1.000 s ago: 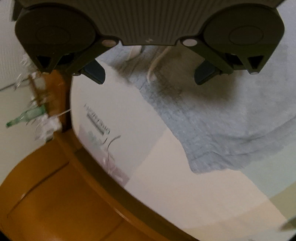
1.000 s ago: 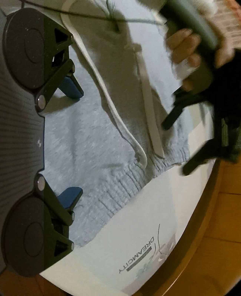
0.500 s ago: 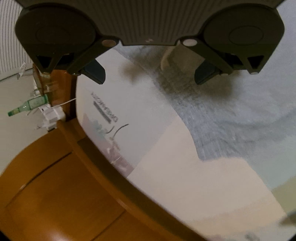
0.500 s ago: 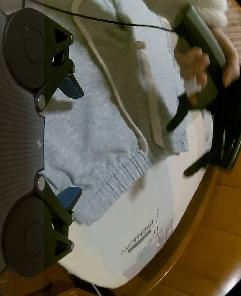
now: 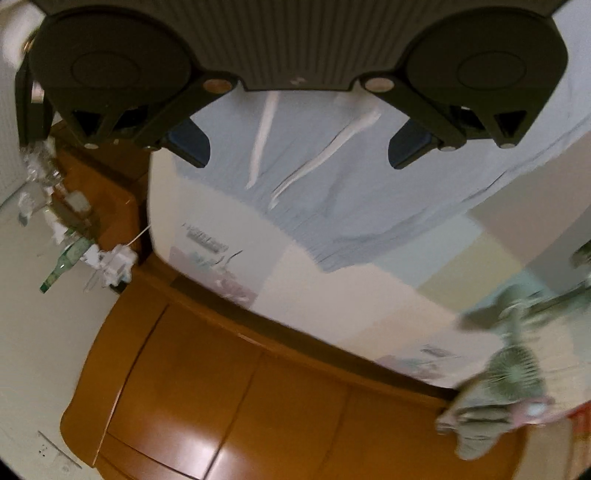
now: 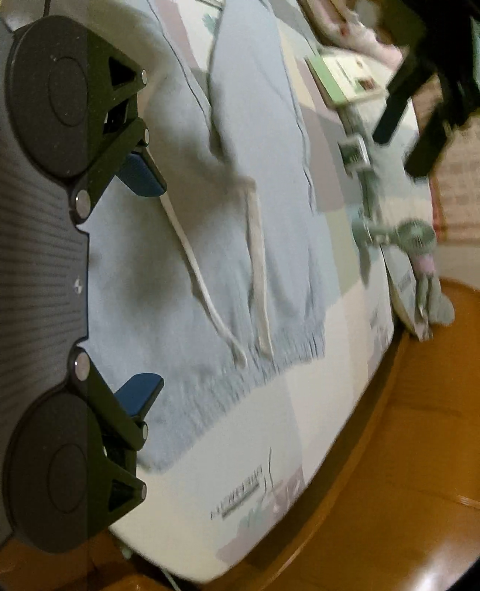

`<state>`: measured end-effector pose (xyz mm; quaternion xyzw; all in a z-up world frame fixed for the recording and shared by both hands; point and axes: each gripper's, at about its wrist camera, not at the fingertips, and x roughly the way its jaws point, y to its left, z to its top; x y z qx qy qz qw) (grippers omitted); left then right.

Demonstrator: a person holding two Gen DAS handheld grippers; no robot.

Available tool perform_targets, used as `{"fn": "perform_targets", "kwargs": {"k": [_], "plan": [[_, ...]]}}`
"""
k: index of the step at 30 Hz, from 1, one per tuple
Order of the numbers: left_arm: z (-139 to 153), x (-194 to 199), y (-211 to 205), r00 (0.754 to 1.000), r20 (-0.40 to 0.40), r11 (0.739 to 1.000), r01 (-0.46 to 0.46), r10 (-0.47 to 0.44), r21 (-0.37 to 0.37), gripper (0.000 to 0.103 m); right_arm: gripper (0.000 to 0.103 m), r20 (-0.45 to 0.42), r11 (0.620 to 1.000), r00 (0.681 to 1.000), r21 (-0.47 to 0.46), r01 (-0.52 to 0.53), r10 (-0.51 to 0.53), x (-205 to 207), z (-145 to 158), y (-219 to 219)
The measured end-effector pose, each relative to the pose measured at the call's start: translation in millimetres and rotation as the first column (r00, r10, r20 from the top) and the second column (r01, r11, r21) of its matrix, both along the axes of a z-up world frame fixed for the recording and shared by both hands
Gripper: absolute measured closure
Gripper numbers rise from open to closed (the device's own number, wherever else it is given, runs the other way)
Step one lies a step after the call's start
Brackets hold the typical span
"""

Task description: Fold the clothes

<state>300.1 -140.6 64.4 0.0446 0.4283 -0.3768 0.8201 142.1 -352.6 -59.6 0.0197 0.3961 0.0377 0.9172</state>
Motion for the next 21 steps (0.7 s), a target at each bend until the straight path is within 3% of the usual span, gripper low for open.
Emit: {"fn": "perform_targets", "kwargs": {"k": [6,10,16,21], "plan": [[-89.1,-58.5,57.3,0.985,0.046,0.977,-0.172,0.167,0.128,0.001,0.0,-0.076,0.996,0.994,-0.029,-0.08,0.078,12.6,-33.0,37.0],[-133.3,-92.3,73.3,0.977,0.079,0.963,-0.207,0.196,0.175,0.001,0.0,-0.093,0.992,0.989,-0.04,-0.12,0.116,18.9,-42.4,51.6],[-159.6,-108.0,89.2,0.967,0.039,0.949,-0.255,0.252,0.187,0.001,0.0,-0.115,0.992,0.987,-0.043,-0.115,0.109,18.4,-51.9,51.7],[-147.0,-112.8,104.1,0.973,0.039,0.954,-0.229,0.226,0.194,0.001,0.0,-0.133,0.993,0.986,-0.046,-0.111,0.104,18.1,-59.7,51.7]]}}
